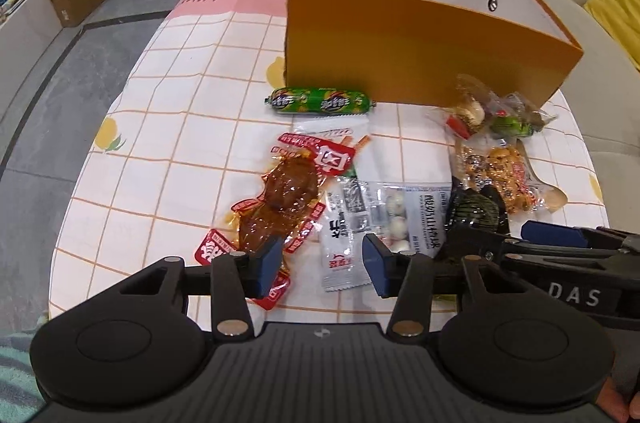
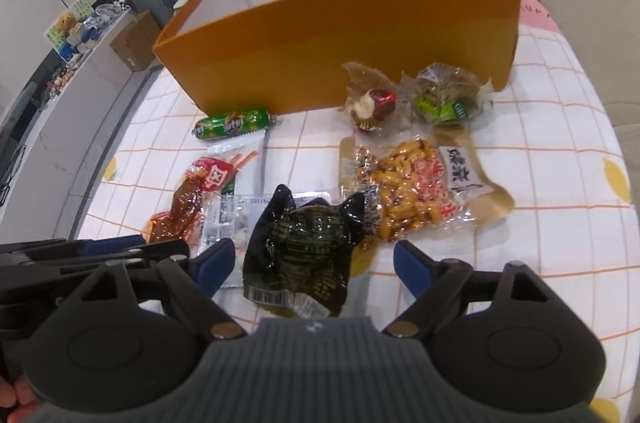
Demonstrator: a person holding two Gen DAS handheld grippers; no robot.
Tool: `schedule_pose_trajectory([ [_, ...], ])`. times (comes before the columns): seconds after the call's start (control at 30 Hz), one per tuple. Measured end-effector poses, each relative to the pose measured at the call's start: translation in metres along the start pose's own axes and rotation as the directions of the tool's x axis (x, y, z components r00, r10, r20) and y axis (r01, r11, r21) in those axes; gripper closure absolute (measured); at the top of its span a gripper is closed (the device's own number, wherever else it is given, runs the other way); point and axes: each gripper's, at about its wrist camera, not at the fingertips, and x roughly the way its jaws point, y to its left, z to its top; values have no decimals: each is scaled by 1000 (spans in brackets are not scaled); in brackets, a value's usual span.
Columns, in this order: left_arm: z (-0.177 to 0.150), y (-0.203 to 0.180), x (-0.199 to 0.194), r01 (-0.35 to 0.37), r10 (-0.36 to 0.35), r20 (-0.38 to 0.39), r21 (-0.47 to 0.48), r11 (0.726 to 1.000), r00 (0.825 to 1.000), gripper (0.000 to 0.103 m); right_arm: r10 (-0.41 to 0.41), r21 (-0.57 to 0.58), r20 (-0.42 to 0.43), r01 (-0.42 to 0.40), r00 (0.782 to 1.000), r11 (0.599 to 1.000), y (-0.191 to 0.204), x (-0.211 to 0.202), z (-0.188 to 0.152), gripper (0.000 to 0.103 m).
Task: Organize snacks
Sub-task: 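Grasp the dark green pouch with the right tool while the left tool grasps the yogurt hawthorn pack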
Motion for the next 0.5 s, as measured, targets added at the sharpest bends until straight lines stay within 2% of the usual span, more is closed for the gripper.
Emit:
schedule_pose_trajectory([
  [0.07, 0, 3, 2, 2, -2, -3, -6, 1000, 1000, 48, 4, 15, -15, -4, 1000, 1000, -2, 5, 0, 19],
  [0.17, 0, 5, 4, 11, -11, 0, -10, 1000, 1000, 48, 11, 21, -33, -11, 999, 1000, -3, 12, -1, 25],
  [0.23, 1, 2, 4, 23, -23, 10, 8, 1000, 1000, 48, 24, 20, -38, -23, 999, 1000, -3, 15, -2, 35],
  [0.27, 1, 0, 4, 28, -28, 14, 20, 999, 1000, 48, 38, 23, -39, -37, 999, 999, -3, 15, -3, 47],
  [0.33, 2, -5, 4, 27, -27, 19, 41, 999, 999, 48, 49, 21, -40, -49, 998, 999, -3, 13, -3, 48],
  [0.5, 5, -13, 3, 85, -88, 27, 94, 992, 996, 46, 19, 9, -51, -18, 999, 1000, -8, 6, -5, 49],
])
